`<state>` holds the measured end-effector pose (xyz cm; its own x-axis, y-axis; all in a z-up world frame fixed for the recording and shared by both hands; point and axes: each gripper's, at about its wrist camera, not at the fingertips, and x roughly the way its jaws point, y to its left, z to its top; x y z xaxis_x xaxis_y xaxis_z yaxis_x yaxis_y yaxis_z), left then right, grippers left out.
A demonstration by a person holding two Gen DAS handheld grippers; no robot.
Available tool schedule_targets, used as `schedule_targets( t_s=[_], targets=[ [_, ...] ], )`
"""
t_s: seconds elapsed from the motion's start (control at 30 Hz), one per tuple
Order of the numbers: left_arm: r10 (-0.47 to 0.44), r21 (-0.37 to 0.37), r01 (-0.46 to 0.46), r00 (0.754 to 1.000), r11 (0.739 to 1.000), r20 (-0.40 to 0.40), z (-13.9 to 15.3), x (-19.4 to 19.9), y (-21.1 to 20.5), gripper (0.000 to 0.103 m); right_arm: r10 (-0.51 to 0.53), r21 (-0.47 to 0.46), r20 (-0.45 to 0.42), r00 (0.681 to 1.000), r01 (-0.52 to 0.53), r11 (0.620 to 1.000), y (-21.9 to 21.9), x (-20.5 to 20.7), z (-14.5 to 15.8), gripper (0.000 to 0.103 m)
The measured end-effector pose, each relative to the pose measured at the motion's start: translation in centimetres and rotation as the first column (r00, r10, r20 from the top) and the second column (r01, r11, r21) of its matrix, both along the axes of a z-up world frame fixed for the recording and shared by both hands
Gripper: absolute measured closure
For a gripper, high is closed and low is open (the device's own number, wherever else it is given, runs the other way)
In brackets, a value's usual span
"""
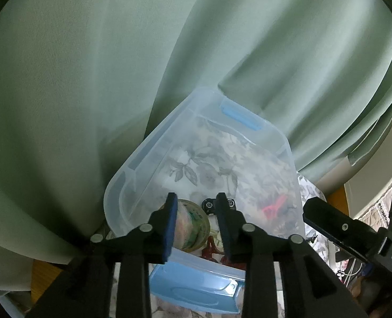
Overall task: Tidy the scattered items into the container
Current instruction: 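Carry the rope toy and claw clip into the clear box and release both, then withdraw both open tools from the box toward the remaining items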
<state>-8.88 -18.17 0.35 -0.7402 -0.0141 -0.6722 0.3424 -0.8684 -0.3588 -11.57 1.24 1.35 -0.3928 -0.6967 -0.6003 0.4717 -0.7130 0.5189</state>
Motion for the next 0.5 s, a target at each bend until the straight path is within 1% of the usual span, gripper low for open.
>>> schedule_targets(
  t_s=[0.07, 0.33, 0.4, 0.5],
  targets=[
    [0.0, -0.003, 0.0, 1.0, 1.0, -0.001, 0.1, 0.1, 0.1, 0.063, -0.003, 0.001, 0.002, 1.0, 0.003, 1.0, 0.1, 0.1, 0.1, 0.05],
    [-0.001, -0.01, 0.001, 1.0, 1.0, -0.002, 0.3, 0.1, 0.5, 0.052, -0.019, -0.005, 0.007, 1.0, 0.019, 1.0, 1.0, 0.4, 0.2, 0.05],
    [-0.002, -0.012, 0.002, 1.0, 1.0, -0.004, 0.5, 0.1, 0.7, 0.048, -0.024, -0.008, 0.009, 1.0, 0.024, 1.0, 1.2, 0.3, 0.2, 0.05],
    [0.0, -0.016, 0.0, 1.0, 1.0, -0.005, 0.7, 0.2, 0.8, 0.044, -0.035, -0.006, 0.011, 0.999, 0.035, 0.999, 1.6, 0.4, 0.3, 0.044]
  ],
)
